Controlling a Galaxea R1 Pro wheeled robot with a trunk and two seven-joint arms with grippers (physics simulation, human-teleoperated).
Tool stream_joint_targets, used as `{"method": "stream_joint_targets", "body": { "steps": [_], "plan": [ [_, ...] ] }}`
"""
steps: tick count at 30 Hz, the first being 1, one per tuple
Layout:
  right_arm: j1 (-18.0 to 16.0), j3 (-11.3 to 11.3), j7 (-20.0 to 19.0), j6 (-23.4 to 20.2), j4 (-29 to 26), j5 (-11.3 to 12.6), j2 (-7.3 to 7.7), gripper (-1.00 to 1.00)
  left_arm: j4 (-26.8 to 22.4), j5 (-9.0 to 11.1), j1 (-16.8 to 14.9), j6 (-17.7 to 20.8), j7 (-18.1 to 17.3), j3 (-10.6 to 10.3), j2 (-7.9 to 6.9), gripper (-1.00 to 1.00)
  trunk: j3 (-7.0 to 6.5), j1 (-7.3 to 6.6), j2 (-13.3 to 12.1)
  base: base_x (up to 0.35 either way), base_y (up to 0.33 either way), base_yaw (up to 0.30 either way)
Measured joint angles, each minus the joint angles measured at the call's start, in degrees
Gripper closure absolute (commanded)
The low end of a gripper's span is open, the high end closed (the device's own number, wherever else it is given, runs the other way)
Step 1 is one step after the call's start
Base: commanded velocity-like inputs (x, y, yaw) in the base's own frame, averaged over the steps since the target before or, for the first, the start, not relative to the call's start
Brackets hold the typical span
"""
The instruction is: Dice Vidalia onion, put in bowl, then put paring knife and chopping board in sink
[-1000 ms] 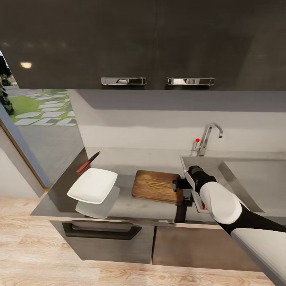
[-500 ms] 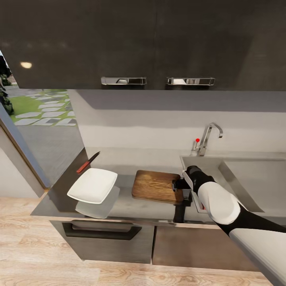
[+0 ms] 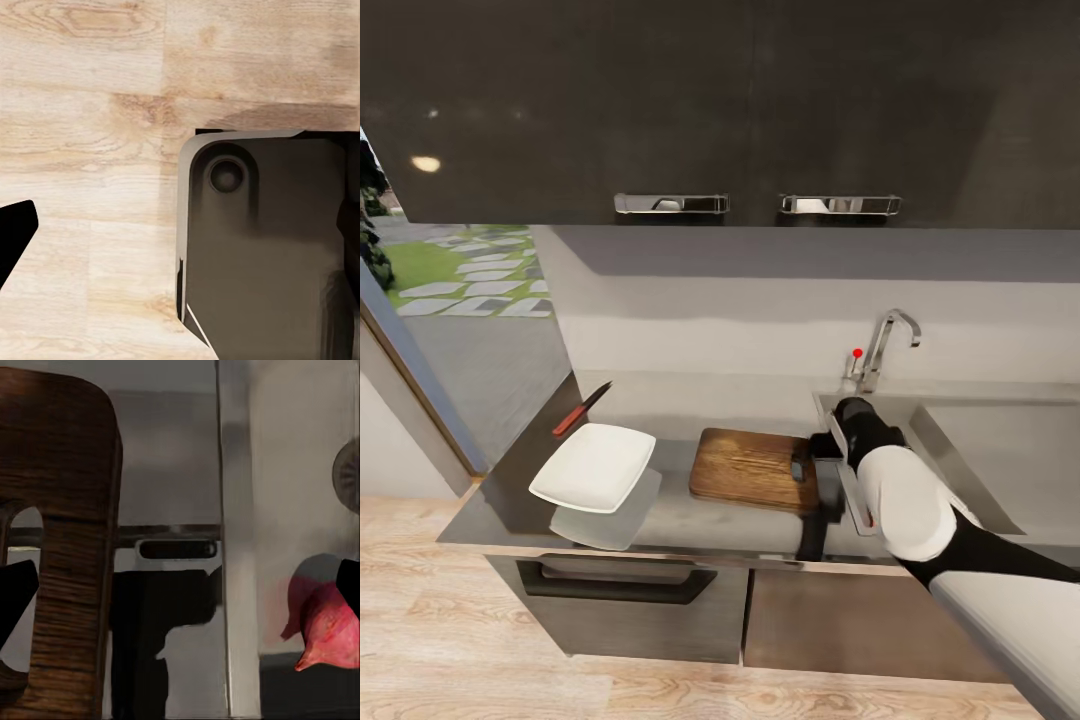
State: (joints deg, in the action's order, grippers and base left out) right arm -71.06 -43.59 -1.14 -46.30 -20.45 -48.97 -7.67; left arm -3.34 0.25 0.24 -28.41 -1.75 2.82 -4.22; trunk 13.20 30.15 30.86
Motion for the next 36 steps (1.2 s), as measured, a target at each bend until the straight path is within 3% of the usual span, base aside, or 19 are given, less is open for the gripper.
{"method": "stream_joint_targets", "body": {
  "steps": [5,9,11,36],
  "plan": [
    [-0.1,1.8,-0.2,-3.8,-7.3,0.1,-1.93,-1.0,0.0,0.0,0.0,0.0,0.0,0.0,0.0,-1.0,0.0,0.0,0.0,0.0,0.0,0.0],
    [-0.1,7.7,-0.6,-6.9,-10.4,0.5,-2.25,-1.0,0.0,0.0,0.0,0.0,0.0,0.0,0.0,-1.0,0.0,0.01,0.0,-0.056,0.0,0.0],
    [-0.1,9.3,-1.4,-7.6,-10.9,0.7,-2.25,-1.0,0.0,0.0,0.0,0.0,0.0,0.0,0.0,-1.0,0.0,0.03,0.0,-0.201,0.0,0.0],
    [-0.1,10.4,-2.3,-7.6,-10.9,0.9,-2.23,-1.0,0.0,0.0,0.0,0.0,0.1,0.0,0.01,-1.0,0.0,0.03,0.0,-0.329,0.0,0.0]
  ]
}}
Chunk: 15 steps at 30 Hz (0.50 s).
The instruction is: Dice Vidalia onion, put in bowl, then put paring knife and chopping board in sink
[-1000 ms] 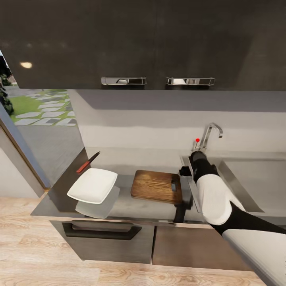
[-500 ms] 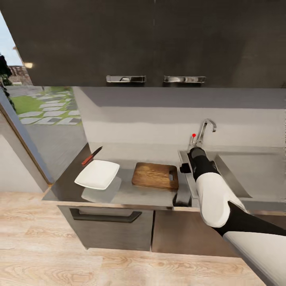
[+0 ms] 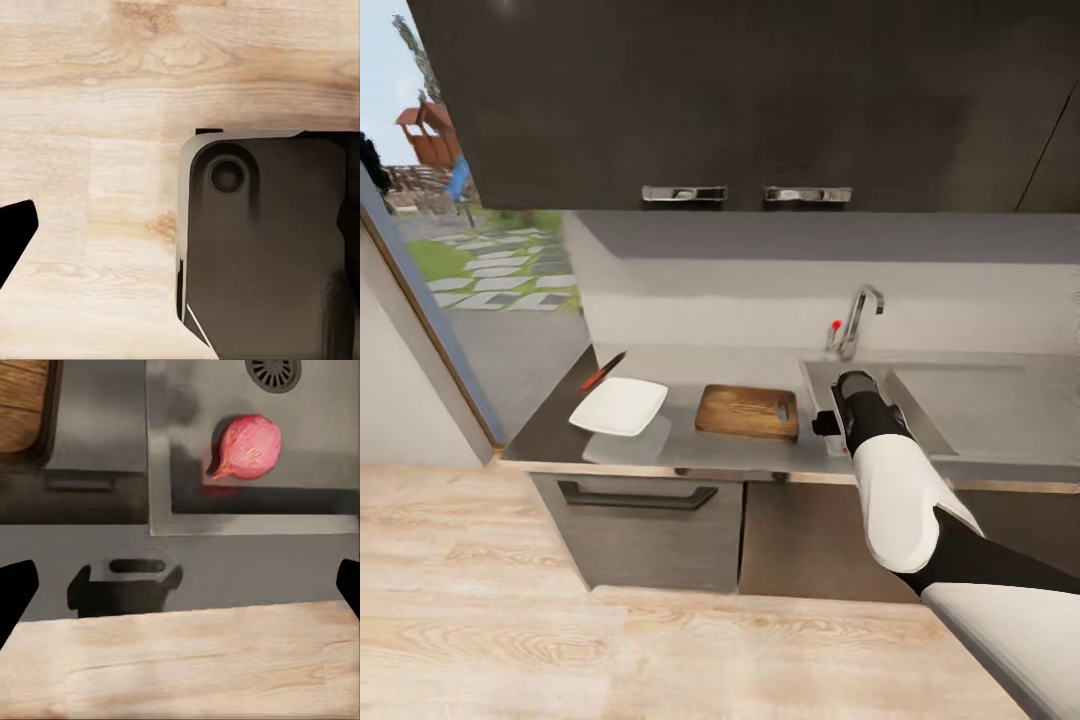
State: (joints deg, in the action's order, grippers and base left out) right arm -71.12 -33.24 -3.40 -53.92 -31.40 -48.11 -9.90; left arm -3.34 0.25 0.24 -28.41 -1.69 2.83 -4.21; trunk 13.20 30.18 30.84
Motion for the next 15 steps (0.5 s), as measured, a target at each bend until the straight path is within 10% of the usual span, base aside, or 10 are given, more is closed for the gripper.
{"method": "stream_joint_targets", "body": {
  "steps": [10,15],
  "plan": [
    [0.0,0.0,-0.3,1.2,1.0,-0.1,-0.01,-1.0,0.0,0.0,0.0,0.0,0.0,0.0,-0.01,-1.0,0.0,0.0,0.0,-0.339,0.0,0.0],
    [0.2,-0.2,-0.3,8.3,5.9,0.0,-0.02,-1.0,0.0,0.0,0.0,0.0,0.0,0.1,0.0,-1.0,0.0,0.0,0.0,-0.339,0.0,0.0]
  ]
}}
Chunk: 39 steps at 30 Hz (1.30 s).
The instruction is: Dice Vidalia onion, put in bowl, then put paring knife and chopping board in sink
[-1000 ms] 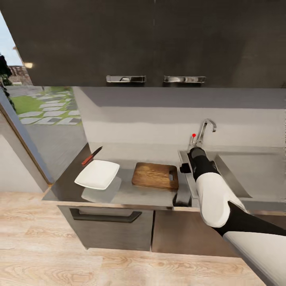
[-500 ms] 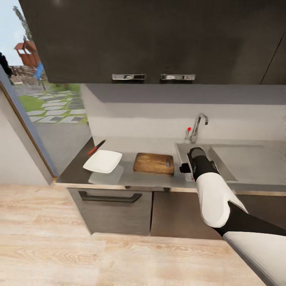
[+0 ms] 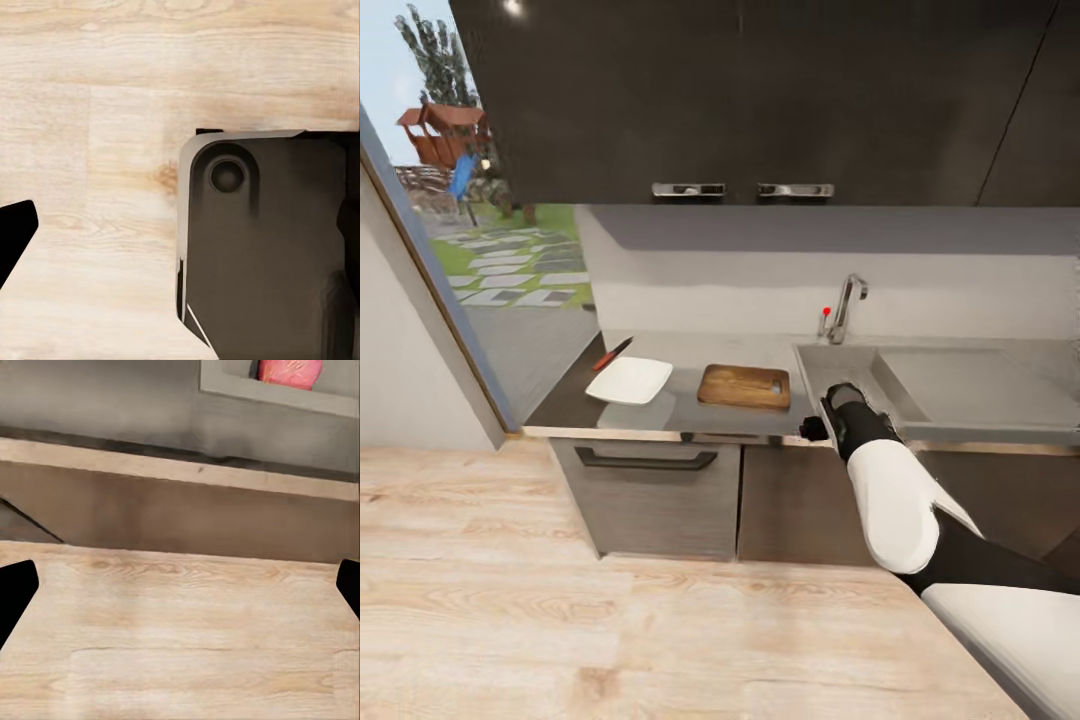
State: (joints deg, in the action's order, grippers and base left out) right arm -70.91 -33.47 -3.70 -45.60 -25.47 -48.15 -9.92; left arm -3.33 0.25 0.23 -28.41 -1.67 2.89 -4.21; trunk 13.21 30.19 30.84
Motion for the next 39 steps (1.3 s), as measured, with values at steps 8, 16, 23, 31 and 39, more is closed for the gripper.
{"method": "stream_joint_targets", "body": {
  "steps": [8,16,23,31,39],
  "plan": [
    [0.3,-0.1,0.2,13.2,11.8,-0.1,2.53,-1.0,0.0,0.0,0.0,0.0,0.0,0.1,0.0,-1.0,0.0,0.0,0.0,-0.318,0.0,0.0],
    [4.2,0.0,0.4,29.2,19.0,-0.1,4.79,-1.0,0.0,0.0,0.0,0.0,0.0,0.1,-0.01,-1.0,0.01,-0.03,0.0,-0.067,0.0,0.0],
    [18.7,0.0,0.5,48.8,21.1,-0.3,5.59,-1.0,-0.1,0.0,0.0,0.0,0.0,0.2,-0.07,-1.0,0.02,-0.03,0.0,-0.005,0.0,0.0],
    [35.3,0.0,0.6,66.1,21.4,-0.4,6.78,-1.0,-0.5,0.1,0.0,0.1,0.0,0.3,-0.47,-1.0,0.02,-0.03,0.0,0.0,0.0,0.0],
    [53.6,-0.1,4.0,87.3,23.9,2.3,7.1,-1.0,-7.0,0.2,-0.1,3.7,2.7,0.5,0.14,-1.0,0.01,-0.03,0.0,0.0,0.0,0.0]
  ]
}}
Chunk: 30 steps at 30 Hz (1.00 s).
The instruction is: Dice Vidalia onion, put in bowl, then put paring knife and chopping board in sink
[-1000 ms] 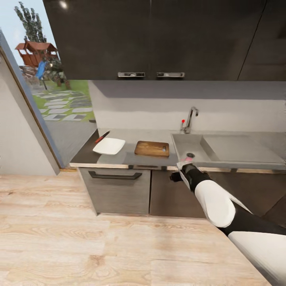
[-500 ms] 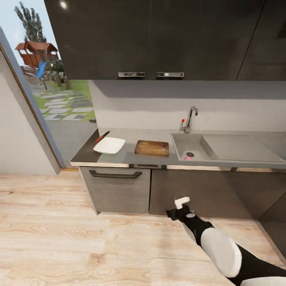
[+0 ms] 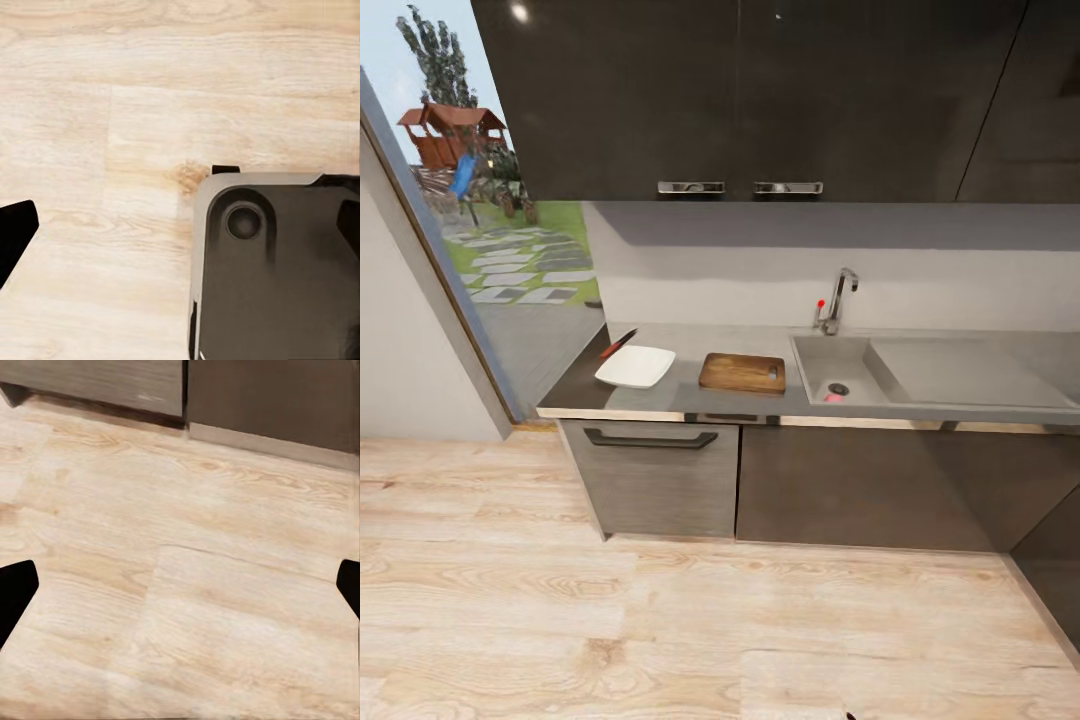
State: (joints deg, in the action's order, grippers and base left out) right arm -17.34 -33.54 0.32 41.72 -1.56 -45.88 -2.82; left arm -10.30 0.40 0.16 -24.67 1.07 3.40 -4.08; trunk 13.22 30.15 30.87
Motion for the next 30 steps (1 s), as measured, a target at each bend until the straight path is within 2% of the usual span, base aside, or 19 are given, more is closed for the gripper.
{"method": "stream_joint_targets", "body": {
  "steps": [2,3,4,5,6,8,10,13,16,20,23,26,30],
  "plan": [
    [2.9,-0.1,2.3,4.8,0.1,1.1,-0.18,-1.0,-4.7,0.0,0.0,3.1,2.5,0.1,0.24,-1.0,0.0,0.0,0.0,0.0,0.0,0.0],
    [6.2,-0.5,6.2,10.2,0.3,2.0,-0.43,-1.0,-11.7,0.1,0.0,10.5,5.7,0.2,0.78,-1.0,0.01,0.0,0.0,0.0,0.0,0.0],
    [7.3,-0.3,7.7,11.2,0.3,2.1,-0.53,-1.0,-18.5,0.0,-0.1,14.0,6.4,0.2,1.12,-1.0,-0.01,0.0,0.0,0.0,0.0,0.0],
    [7.5,-0.3,8.4,11.5,0.3,2.2,-0.56,-1.0,-20.1,0.0,0.0,15.7,6.6,0.2,1.27,-1.0,-0.01,0.0,0.0,0.0,0.0,0.0],
    [7.9,-0.4,9.5,11.7,0.3,2.5,-0.6,-1.0,-23.8,0.0,0.0,18.7,6.9,0.1,1.51,-1.0,-0.01,0.0,0.0,0.0,0.0,0.0],
    [8.3,-0.4,10.9,10.8,0.3,3.4,-0.63,-1.0,-29.5,0.0,0.0,22.3,7.1,0.1,2.06,-1.0,-0.01,0.0,0.0,0.0,0.0,0.0],
    [8.5,-0.4,11.7,8.7,0.3,4.3,-0.65,-1.0,-34.3,-0.1,0.0,24.6,7.2,0.0,2.99,-1.0,-0.01,0.0,0.0,0.0,0.0,0.0],
    [8.6,-0.4,12.2,4.7,0.3,5.0,-0.53,-1.0,-38.7,-0.2,0.0,26.0,7.4,-0.2,4.24,-1.0,-0.01,0.0,0.0,0.0,0.0,0.0],
    [8.6,-0.4,12.2,1.0,0.2,5.2,-0.46,-1.0,-40.8,-0.3,0.0,26.5,7.4,-0.3,5.28,-1.0,-0.01,0.0,0.0,0.0,0.0,0.0],
    [8.7,-0.4,12.1,-1.1,-0.2,5.2,-0.43,-1.0,-41.8,-0.4,0.0,26.8,7.3,-0.6,6.77,-1.0,-0.01,0.0,0.0,0.0,0.0,0.0],
    [8.7,-0.5,12.0,-1.7,-0.5,5.2,-0.42,-1.0,-41.9,-0.6,0.0,26.9,7.3,-3.1,8.02,-1.0,-0.01,0.0,0.0,0.0,0.0,0.0],
    [8.7,-0.4,12.0,-1.9,-0.6,5.2,-0.42,-1.0,-41.9,-0.7,0.0,26.9,7.1,-5.1,8.39,-1.0,-0.01,0.0,0.0,0.0,0.0,0.0],
    [8.7,-0.3,12.0,-2.1,-0.3,5.3,-0.42,-1.0,-41.6,-0.9,0.0,27.0,7.2,-6.4,8.53,-1.0,-0.01,0.0,0.0,0.0,0.0,0.0]
  ]
}}
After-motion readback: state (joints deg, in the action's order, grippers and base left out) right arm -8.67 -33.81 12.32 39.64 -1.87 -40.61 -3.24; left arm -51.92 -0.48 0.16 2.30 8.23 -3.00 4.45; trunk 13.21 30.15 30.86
